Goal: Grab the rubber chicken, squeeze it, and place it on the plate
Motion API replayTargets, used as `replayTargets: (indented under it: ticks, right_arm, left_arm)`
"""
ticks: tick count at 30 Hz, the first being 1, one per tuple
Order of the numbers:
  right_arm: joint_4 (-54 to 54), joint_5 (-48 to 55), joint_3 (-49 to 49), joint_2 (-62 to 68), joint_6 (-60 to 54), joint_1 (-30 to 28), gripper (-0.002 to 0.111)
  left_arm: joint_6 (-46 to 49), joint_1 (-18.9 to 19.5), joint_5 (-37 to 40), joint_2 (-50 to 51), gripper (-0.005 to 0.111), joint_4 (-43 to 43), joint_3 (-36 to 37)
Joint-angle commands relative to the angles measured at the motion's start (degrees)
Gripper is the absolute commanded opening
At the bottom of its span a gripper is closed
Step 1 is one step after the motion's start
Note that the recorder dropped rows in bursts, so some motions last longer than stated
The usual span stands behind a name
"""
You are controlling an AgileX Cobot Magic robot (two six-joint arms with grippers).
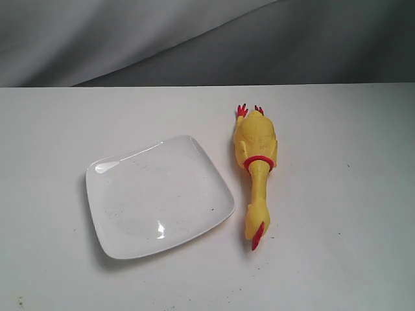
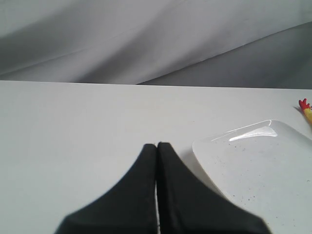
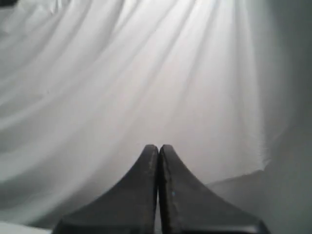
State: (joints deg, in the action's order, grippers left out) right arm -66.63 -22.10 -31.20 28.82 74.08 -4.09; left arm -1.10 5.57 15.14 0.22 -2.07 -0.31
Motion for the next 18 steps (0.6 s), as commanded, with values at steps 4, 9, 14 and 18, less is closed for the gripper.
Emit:
replayTargets:
  ticks: [4, 9, 14, 18]
  right_arm:
    - [-33.31, 3.89, -20.68, 20.76, 18.84, -0.49, 0.000]
    - [-33.31, 17.87, -23.52, 28.52, 4.38, -0.49, 0.000]
    - [-23.77, 45.85, -22.69, 34.69, -11.86, -0.49, 0.000]
    - [12.11, 52.25, -28.56, 43.19, -36.78, -0.49, 0.000]
  left_arm:
    - [-0.22, 0.11, 0.10, -0.22, 0.000, 0.10, 0.31]
    - [-0.22, 0.11, 0.10, -0.22, 0.000, 0.10, 0.31]
    - [-0.22, 0.11, 0.10, -0.22, 0.000, 0.10, 0.31]
    - [-0.22, 0.11, 0.10, -0.22, 0.000, 0.10, 0.31]
